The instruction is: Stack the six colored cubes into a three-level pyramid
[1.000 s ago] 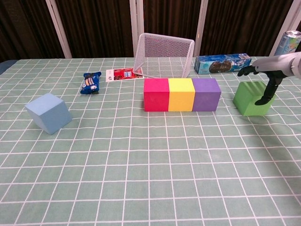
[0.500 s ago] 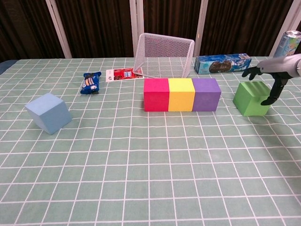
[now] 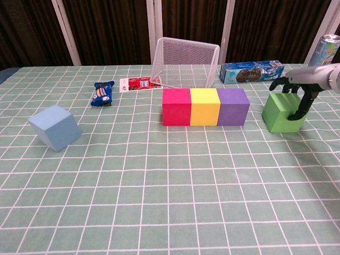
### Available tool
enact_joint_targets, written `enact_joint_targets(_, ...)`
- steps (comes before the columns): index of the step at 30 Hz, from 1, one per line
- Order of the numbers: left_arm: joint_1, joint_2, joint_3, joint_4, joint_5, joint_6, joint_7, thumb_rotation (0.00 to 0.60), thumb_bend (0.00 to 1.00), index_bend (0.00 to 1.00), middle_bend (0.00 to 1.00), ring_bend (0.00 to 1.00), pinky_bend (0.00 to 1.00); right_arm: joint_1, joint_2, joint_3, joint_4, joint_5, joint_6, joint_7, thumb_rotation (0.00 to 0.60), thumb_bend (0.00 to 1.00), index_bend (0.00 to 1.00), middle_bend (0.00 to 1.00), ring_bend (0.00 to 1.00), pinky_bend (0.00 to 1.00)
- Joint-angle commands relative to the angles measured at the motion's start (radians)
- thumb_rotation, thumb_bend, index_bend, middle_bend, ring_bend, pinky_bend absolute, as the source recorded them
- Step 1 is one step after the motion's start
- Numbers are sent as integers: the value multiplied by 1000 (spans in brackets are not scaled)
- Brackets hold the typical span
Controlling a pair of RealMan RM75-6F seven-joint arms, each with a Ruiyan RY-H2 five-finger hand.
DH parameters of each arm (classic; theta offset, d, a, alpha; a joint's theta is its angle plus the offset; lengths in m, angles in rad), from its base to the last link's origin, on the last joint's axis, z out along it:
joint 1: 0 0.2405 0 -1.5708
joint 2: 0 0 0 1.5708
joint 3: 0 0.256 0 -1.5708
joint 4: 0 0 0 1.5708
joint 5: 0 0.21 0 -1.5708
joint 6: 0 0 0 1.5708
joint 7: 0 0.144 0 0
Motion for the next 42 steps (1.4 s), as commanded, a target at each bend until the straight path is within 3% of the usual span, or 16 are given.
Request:
enact_joint_targets(1, -1, -1, -1, 1, -2, -1, 0, 600, 102, 0, 0, 0, 0, -2, -3, 5, 7, -12, 5, 9, 600, 291, 134, 413, 286, 0)
enact_joint_targets(16, -6, -6, -8, 11, -19, -5, 5, 600, 102, 0, 0, 0, 0, 54, -11, 16, 30, 5, -24, -26, 600, 291, 134, 413, 287, 0)
enact_joint_targets(42, -11, -5, -15, 31, -46, -19, -7, 600, 102, 0, 0, 0, 0, 172, -59, -34, 52, 231, -22, -169, 600, 290, 134, 413, 287, 0)
